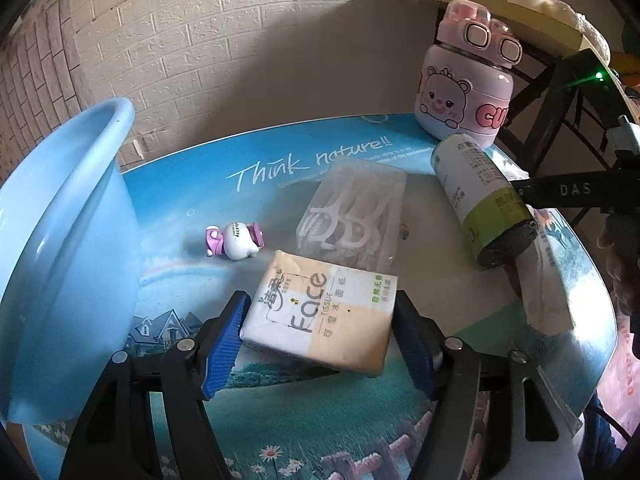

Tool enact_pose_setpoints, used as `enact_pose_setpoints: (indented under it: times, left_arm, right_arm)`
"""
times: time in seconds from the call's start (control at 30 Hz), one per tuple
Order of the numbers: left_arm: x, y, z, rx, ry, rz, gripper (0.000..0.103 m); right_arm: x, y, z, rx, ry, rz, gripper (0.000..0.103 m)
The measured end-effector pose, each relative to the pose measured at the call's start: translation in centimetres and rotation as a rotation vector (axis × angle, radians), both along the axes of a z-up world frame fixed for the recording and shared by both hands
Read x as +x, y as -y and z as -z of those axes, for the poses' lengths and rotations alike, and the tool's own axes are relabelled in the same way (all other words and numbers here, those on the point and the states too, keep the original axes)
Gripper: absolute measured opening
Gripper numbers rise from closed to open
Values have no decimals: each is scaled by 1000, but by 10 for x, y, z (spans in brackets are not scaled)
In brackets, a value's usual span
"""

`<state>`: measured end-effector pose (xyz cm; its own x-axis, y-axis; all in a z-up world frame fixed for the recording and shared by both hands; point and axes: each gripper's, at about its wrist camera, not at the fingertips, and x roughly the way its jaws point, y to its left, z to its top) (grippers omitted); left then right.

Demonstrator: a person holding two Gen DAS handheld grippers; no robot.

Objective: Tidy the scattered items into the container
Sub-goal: 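Grasp the 'Face' tissue pack with the left tool while the right tool grasps the white strip packet, then lift and carry the tissue pack and white packet over the light-blue basin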

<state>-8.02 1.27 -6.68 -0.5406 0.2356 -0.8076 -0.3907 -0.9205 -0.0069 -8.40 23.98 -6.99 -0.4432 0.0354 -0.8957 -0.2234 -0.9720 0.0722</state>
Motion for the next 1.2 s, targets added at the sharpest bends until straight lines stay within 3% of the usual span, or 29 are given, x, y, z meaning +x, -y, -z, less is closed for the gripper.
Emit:
enact_pose_setpoints:
  times: [0.07,0.2,0.3,0.53,1.2]
  left_arm:
    - [0,-1,0,0,-1,1,68]
    - [2,-2,1,-4,-5,-1,67]
    - [5,-3,1,-8,-4,-2,67]
    - [14,-3,-8,-13,-22,-7,67]
    - [42,19,-53,30,-99,-68,67]
  right_arm:
    - [0,0,0,8,-8,0,76]
    - [3,5,-2,46,-15,-32,50]
    - [7,3,-3,25,-21,-41,39]
    - [20,-3,-5,-13,-37,-54,36]
    - [56,-2,-51,-78,-143,-105,36]
